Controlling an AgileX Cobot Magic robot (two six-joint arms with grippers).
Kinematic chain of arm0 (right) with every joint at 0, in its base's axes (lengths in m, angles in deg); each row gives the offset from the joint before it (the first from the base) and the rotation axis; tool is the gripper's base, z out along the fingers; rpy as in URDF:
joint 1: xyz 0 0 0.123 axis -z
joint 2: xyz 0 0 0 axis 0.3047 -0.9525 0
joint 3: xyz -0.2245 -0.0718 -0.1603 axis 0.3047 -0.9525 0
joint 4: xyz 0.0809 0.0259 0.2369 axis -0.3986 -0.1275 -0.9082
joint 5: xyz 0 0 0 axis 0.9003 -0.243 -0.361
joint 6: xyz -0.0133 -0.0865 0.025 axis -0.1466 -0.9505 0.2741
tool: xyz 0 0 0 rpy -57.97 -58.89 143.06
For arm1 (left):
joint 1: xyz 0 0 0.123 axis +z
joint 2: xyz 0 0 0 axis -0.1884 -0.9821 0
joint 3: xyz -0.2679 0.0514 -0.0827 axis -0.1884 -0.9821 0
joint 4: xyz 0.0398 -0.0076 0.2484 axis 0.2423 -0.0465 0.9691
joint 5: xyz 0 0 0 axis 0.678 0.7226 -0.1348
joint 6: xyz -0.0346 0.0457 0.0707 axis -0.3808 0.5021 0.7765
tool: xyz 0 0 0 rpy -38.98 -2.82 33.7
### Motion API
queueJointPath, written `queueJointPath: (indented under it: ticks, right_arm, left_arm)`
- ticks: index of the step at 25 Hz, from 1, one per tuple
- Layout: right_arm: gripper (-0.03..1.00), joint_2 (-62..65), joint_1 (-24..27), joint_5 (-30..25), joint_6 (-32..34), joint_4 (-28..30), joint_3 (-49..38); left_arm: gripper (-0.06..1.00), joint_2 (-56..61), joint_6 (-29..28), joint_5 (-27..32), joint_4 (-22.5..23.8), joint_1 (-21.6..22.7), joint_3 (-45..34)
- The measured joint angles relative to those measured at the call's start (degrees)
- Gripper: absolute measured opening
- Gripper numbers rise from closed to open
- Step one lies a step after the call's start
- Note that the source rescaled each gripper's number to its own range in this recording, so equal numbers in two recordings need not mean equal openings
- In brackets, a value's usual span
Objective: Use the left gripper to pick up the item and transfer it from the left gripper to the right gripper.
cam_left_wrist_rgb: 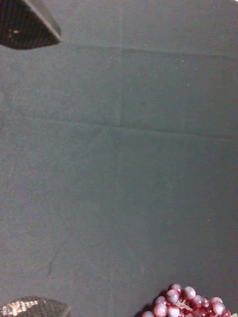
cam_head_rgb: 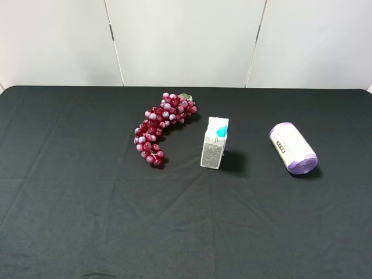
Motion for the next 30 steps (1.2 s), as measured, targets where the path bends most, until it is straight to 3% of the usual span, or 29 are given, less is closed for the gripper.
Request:
queueJointPath:
  ticks: [6,12,30]
  right_arm:
    - [1.0,12.0,0.0,5.4,0.2,0.3,-4.4]
    - [1.0,18.7,0.0,7.1,0.2,0.7,-7.9]
    - [1.0,19.1,0.0,8.9,0.4,0.7,-9.8]
  left_arm:
    - [1.0,0.0,0.0,0.0,0.0,0.0,0.0]
    - [1.0,0.0,0.0,0.0,0.0,0.0,0.0]
    - [1.0,0.0,0.0,0.0,0.0,0.0,0.0]
